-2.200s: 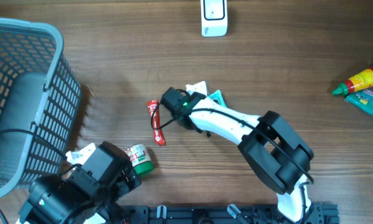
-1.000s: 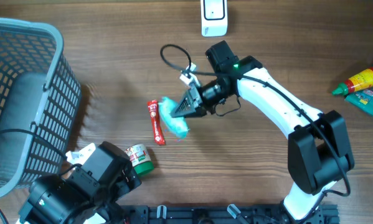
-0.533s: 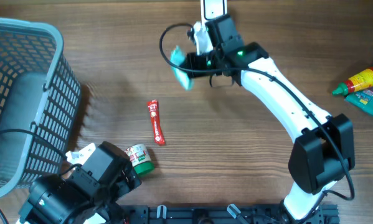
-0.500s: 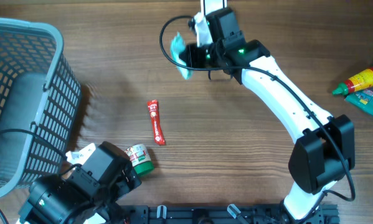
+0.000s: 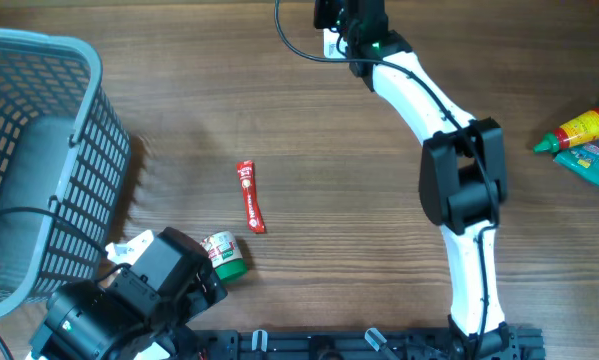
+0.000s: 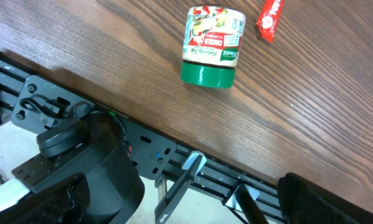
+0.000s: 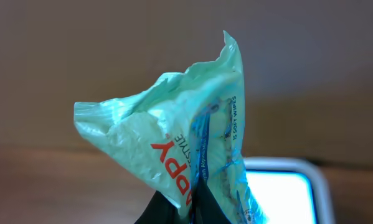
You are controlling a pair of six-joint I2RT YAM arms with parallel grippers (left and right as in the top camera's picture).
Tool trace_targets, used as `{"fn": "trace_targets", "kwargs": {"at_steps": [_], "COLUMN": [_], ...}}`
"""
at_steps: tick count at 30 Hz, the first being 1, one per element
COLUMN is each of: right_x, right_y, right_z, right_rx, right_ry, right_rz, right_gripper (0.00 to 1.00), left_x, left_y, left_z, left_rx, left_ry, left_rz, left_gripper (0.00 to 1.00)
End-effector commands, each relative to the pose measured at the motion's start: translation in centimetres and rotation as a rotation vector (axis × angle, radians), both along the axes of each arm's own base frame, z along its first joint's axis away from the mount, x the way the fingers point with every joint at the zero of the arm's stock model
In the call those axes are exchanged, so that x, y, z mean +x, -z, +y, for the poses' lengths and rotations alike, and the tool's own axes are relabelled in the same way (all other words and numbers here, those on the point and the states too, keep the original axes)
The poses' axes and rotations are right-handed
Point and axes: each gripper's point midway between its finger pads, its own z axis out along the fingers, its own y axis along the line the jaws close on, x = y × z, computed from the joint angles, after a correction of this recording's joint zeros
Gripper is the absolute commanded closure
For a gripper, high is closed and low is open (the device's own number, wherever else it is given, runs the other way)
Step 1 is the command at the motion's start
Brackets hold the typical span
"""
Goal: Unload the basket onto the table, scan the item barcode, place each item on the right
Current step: 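Lift the wipes pack and hold it at the white scanner, then carry the wipes pack to the right edge and release it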
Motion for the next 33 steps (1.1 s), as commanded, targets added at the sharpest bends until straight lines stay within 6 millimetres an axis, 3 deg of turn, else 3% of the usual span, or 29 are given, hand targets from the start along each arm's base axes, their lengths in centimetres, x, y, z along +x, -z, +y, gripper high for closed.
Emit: {"fn": "trace_targets", "kwargs": {"at_steps": [1,9,11,13,15,16,17,19,20,22,23,24,26,28,29,33], "right_x": [1.7,1.4,1.0,0.2,-2.0,-2.9,-4.8,-7.4,-9.7,-15.6,-17.6,-20.3,-23.2,-26.1,-28.5,-34.1], "right_y": [0.5,1.6,-0.6,-6.0,-11.8,-13.5,-15.3,-15.6,-14.5,-9.4,-7.5,-4.8,-1.1,2.5,5.0,9.3], "right_z": [-1.4,-1.8,-2.7,-4.6,-7.7,-9.6,-13.6,-19.7,-24.4,-34.6,-37.4,-41.7,-46.6,-50.1,-52.1,-55.3], "right_rx": [-0.092,-0.043,-0.060,-0.064,-0.055,-0.054,-0.045,-0.056,-0.048,0.024,0.063,0.094,0.120,0.139,0.153,0.181], "right_ry": [0.079,0.112,0.151,0.202,0.238,0.268,0.374,0.542,0.682,0.993,1.096,1.224,1.349,1.437,1.497,1.612], "right_rz": [-0.060,0.009,0.012,-0.022,-0.031,-0.023,0.019,0.105,0.197,0.454,0.530,0.611,0.677,0.725,0.765,0.847], "right_gripper": [0.96,0.96,0.95,0.95,0.95,0.95,0.95,0.96,0.95,0.95,0.95,0.96,0.95,0.95,0.95,0.95], "left_x": [0.0,0.0,0.0,0.0,0.0,0.0,0.0,0.0,0.0,0.0,0.0,0.0,0.0,0.0,0.0,0.0], "left_y": [0.0,0.0,0.0,0.0,0.0,0.0,0.0,0.0,0.0,0.0,0.0,0.0,0.0,0.0,0.0,0.0], "left_z": [0.1,0.1,0.1,0.1,0.1,0.1,0.1,0.1,0.1,0.1,0.1,0.1,0.1,0.1,0.1,0.1], "left_rx": [0.000,0.000,0.000,0.000,0.000,0.000,0.000,0.000,0.000,0.000,0.000,0.000,0.000,0.000,0.000,0.000], "left_ry": [-0.015,-0.015,-0.015,-0.015,-0.015,-0.015,-0.015,-0.015,-0.015,-0.015,-0.015,-0.015,-0.015,-0.015,-0.015,-0.015], "left_rz": [-0.005,-0.005,-0.005,-0.005,-0.005,-0.005,-0.005,-0.005,-0.005,-0.005,-0.005,-0.005,-0.005,-0.005,-0.005,-0.005], "left_gripper": [0.00,0.00,0.00,0.00,0.00,0.00,0.00,0.00,0.00,0.00,0.00,0.00,0.00,0.00,0.00,0.00]}}
